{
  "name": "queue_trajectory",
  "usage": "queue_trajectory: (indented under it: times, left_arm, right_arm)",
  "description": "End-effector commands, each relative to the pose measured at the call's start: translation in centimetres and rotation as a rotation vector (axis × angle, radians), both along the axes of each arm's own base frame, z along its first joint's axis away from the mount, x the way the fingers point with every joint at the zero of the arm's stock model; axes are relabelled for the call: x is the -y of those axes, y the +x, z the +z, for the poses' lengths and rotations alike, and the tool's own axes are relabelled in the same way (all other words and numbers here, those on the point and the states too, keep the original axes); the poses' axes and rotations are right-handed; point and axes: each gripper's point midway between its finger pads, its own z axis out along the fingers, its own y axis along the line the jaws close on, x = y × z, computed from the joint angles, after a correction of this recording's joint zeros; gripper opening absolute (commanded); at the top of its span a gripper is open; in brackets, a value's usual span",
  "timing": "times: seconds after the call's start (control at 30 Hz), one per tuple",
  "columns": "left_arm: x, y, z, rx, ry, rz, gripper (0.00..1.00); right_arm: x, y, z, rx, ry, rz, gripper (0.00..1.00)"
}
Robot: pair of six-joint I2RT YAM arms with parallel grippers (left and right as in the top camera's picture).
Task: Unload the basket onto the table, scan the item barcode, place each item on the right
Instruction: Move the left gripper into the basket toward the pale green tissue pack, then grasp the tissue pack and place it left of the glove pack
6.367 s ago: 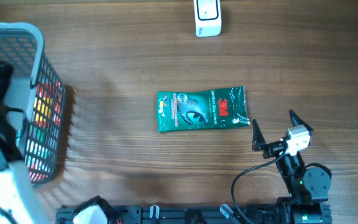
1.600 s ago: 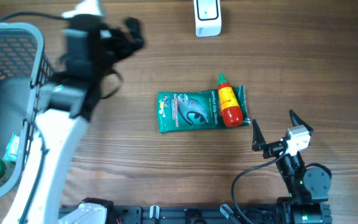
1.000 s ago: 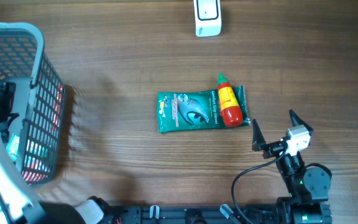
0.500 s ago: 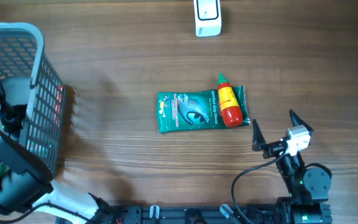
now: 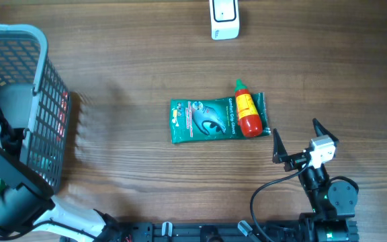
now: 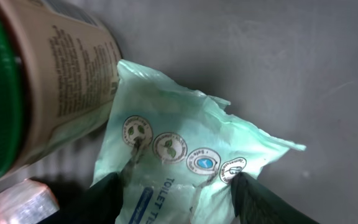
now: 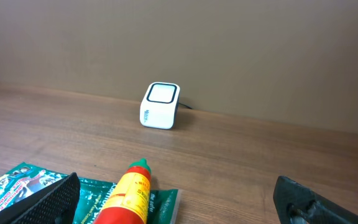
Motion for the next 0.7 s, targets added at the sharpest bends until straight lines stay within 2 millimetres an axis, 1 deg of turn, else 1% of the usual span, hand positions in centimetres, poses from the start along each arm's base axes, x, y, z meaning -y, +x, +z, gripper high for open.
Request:
queue_trajectory:
  times: [0.0, 0.03, 0.1, 0.23, 0.33, 0.43, 0.5, 0.57, 0.6, 0.63, 0.67]
  left_arm:
    - [1.0, -1.2, -2.0, -0.031, -0.028, 0.007, 0.58]
    - [1.2, -1.4, -2.3, -0.034, -0.032, 0.008, 0.39]
    - [1.4, -1.6, -2.4, -0.04, -0.038, 0.008, 0.04]
    - [1.0, -1.1, -2.0, -0.021, -0.024, 0.008, 0.04]
    - [0.4, 0.6, -0.3, 0.058, -0.011, 0.006, 0.04]
    - [-0.6, 3.4, 3.2, 0.187, 0.012, -0.004, 0.04]
    - [-1.6, 5.2, 6.8, 0.274, 0.054, -0.014, 0.04]
    - [-2.4, 6.1, 10.4, 0.33, 0.102, -0.021, 0.04]
    - [-2.5, 6.3, 11.3, 0.343, 0.114, -0.022, 0.04]
    - [-2.7, 6.5, 12.6, 0.362, 0.133, -0.025, 0.04]
    - [-2.9, 6.7, 14.8, 0.396, 0.168, -0.035, 0.04]
  right_arm:
    - [-0.4, -0.1, 0.2, 0.013, -0.013, 0.02, 1.0]
    - [-0.4, -0.1, 0.2, 0.013, -0.013, 0.02, 1.0]
    - [-0.4, -0.1, 0.2, 0.013, -0.013, 0.02, 1.0]
    - [-0.4, -0.1, 0.2, 0.013, -0.013, 0.02, 1.0]
    - [-0.4, -0.1, 0.2, 0.013, -0.013, 0.02, 1.0]
    - [-0.4, -0.1, 0.2, 0.013, -0.013, 0.02, 1.0]
    - [-0.4, -0.1, 0.2, 0.013, -0.013, 0.02, 1.0]
    - [-0.4, -0.1, 0.2, 0.013, -0.013, 0.02, 1.0]
    - [-0.4, -0.1, 0.2, 0.013, -0.013, 0.02, 1.0]
    - [-0.4, -0.1, 0.2, 0.013, -0.013, 0.02, 1.0]
    - [-0.4, -0.1, 0.2, 0.013, -0.013, 0.02, 1.0]
